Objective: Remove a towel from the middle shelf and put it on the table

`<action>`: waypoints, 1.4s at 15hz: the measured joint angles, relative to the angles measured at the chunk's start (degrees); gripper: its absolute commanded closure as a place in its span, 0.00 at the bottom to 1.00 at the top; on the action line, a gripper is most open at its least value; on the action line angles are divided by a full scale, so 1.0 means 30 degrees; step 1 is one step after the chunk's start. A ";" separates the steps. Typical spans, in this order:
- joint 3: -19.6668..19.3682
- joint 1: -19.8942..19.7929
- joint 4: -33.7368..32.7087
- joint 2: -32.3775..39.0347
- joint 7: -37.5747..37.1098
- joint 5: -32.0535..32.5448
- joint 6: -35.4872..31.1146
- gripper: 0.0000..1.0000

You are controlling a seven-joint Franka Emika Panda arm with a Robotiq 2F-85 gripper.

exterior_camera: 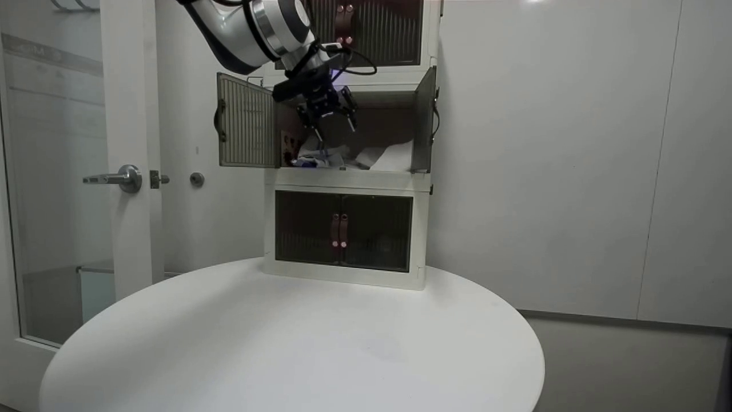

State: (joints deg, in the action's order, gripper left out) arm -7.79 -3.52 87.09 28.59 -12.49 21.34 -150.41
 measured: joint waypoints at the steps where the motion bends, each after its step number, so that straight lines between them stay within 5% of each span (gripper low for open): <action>1: -0.0271 0.0012 -0.0263 0.0306 -0.0327 -0.0039 -0.0234 0.00; 10: -0.1656 -0.0117 -0.3341 0.3439 -0.1499 -0.1354 -0.0829 0.00; 21: -0.2094 0.0270 -0.3387 0.3860 -0.1412 -0.1368 -0.1056 0.00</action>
State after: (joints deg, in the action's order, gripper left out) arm -14.07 -2.71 76.93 40.17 -16.73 17.24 -153.58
